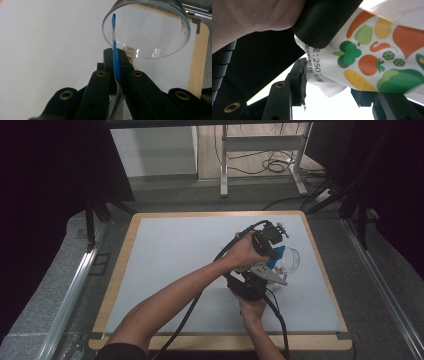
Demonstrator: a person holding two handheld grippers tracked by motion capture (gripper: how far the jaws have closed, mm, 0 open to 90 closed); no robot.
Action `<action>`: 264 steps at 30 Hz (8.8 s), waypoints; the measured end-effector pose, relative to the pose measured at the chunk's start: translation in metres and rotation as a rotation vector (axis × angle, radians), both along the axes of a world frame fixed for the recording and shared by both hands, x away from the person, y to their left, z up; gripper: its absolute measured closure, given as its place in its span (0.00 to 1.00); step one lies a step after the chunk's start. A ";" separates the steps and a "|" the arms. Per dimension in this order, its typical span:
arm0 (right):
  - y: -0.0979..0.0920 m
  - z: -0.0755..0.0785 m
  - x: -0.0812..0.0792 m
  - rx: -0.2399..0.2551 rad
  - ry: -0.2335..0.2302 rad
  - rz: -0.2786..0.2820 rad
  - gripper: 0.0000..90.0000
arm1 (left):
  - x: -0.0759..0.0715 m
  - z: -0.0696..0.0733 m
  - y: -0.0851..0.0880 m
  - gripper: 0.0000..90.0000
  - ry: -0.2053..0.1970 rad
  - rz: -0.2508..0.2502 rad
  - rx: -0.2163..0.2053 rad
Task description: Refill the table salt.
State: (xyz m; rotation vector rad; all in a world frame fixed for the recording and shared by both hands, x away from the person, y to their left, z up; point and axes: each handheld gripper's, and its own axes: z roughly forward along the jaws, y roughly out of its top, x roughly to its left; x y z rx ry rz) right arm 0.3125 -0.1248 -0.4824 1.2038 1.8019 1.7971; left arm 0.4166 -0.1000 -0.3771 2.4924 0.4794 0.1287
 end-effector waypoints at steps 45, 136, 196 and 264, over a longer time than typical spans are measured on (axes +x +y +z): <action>0.008 -0.007 0.000 -0.009 -0.015 -0.039 0.58 | 0.003 -0.005 0.001 1.00 0.016 0.004 0.002; 0.008 -0.023 -0.007 -0.112 0.006 -0.066 0.57 | 0.000 -0.005 0.017 1.00 0.030 0.020 -0.062; -0.010 -0.038 -0.020 -0.323 0.023 -0.054 0.49 | -0.015 -0.007 0.113 1.00 0.091 0.104 -0.316; -0.069 -0.037 -0.042 -0.245 0.026 -0.057 0.49 | -0.018 -0.060 0.336 0.98 -0.058 0.568 -0.484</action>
